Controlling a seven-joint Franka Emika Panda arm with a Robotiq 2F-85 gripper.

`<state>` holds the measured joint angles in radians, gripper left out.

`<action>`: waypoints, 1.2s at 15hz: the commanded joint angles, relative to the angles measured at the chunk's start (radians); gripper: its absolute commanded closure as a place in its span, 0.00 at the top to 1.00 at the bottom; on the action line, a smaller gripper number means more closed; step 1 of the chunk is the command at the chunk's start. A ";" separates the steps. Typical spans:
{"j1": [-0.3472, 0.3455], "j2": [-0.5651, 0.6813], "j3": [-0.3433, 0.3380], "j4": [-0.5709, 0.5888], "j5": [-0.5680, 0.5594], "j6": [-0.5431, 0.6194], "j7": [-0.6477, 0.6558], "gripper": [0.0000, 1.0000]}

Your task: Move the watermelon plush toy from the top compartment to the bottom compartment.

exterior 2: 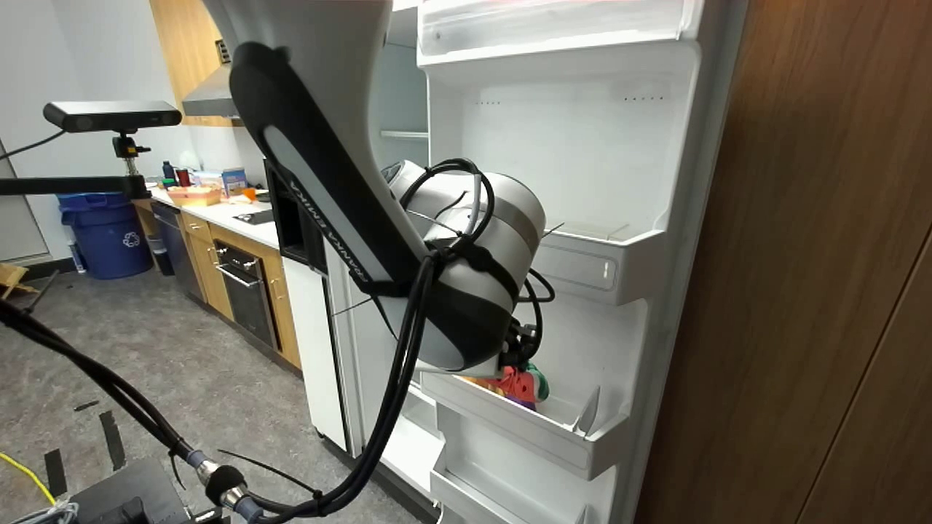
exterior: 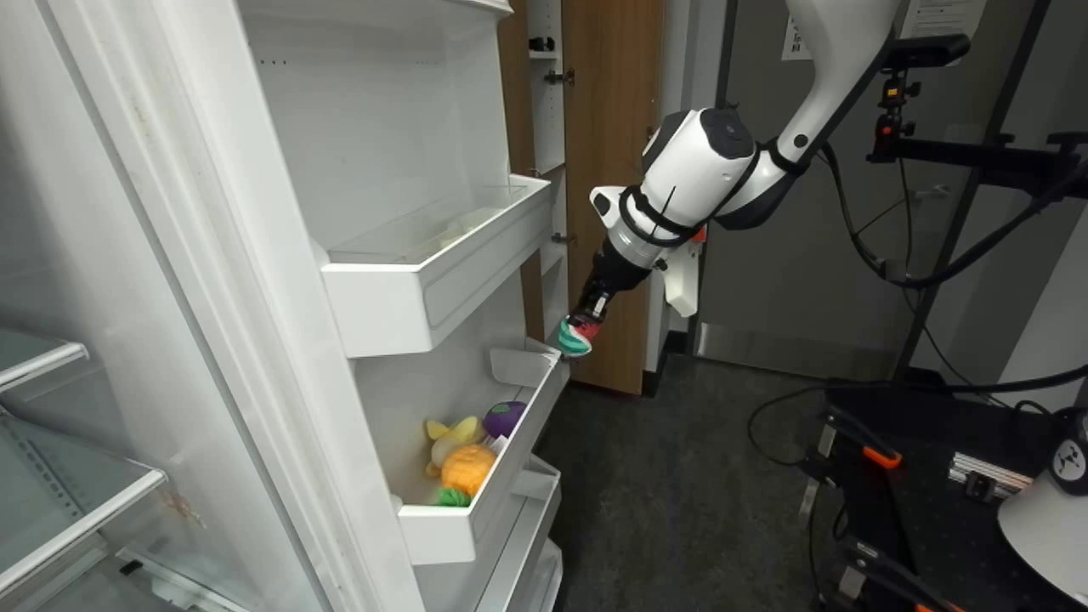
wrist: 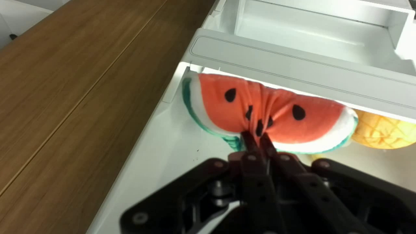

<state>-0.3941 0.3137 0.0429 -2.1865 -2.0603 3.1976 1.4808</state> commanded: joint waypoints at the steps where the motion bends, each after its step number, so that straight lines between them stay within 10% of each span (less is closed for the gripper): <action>1: 0.000 0.000 0.000 0.000 0.000 0.000 0.000 0.05; 18: 0.002 0.024 0.047 0.018 -0.004 -0.013 0.028 0.01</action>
<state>-0.3929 0.3186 0.0606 -2.1873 -2.0597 3.1976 1.4811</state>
